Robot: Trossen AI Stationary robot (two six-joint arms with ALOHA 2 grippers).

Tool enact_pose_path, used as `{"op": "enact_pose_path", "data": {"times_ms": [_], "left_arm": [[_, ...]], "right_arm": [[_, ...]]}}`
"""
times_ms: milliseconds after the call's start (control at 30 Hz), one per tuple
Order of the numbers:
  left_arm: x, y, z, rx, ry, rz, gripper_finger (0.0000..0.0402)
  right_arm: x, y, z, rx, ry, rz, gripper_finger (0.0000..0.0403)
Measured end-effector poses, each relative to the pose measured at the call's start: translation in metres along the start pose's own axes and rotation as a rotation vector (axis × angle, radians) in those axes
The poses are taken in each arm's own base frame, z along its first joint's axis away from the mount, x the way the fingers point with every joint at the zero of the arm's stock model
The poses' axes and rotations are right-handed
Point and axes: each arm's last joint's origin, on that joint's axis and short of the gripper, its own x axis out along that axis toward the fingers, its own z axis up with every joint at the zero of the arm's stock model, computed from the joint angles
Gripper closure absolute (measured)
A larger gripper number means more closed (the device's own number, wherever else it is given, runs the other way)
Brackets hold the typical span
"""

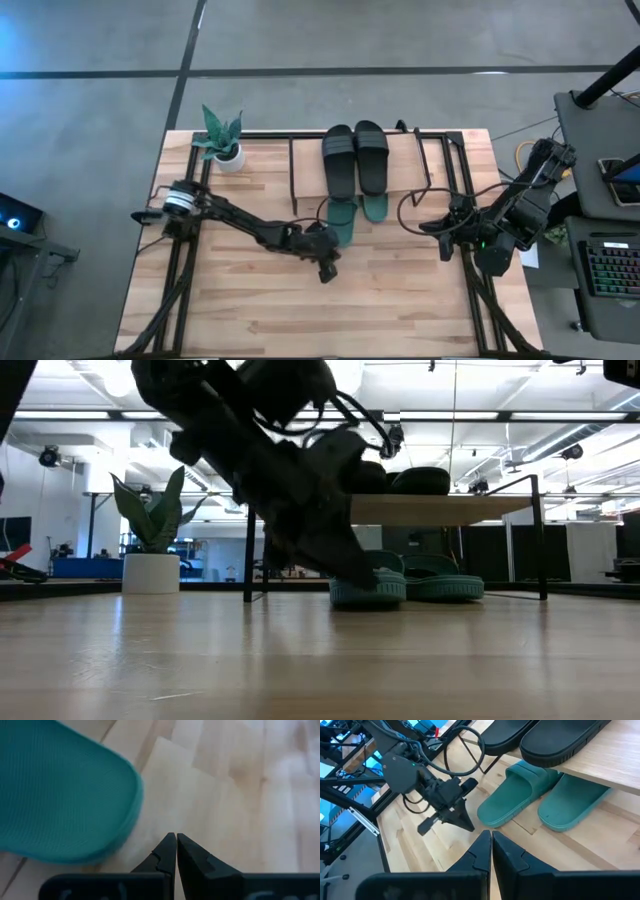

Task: Pick and place slides into the shelf
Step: Put the green slides under the shelf

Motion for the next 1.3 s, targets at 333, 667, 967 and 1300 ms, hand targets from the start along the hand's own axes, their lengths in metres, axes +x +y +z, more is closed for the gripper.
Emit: {"op": "enact_pose_path", "data": {"times_ms": [333,667,967,1300], "left_arm": [[0.013,0.008,0.007,-0.01,-0.091,0.155,0.0401],[0.015,0.038,0.025,0.015,-0.174,0.275,0.0401],[0.034,0.06,0.03,-0.042,-0.244,0.254,0.0401],[0.023,0.036,0.032,-0.008,-0.233,0.142,0.0401]], "right_arm": [[0.0,0.0,0.0,0.007,0.0,-0.003,0.0394],[0.0,-0.001,0.0,0.011,0.0,-0.006,0.0394],[0.0,-0.004,0.0,0.038,0.0,-0.026,0.0394],[0.0,-0.005,0.0,0.028,0.0,-0.035,0.0394]]}}
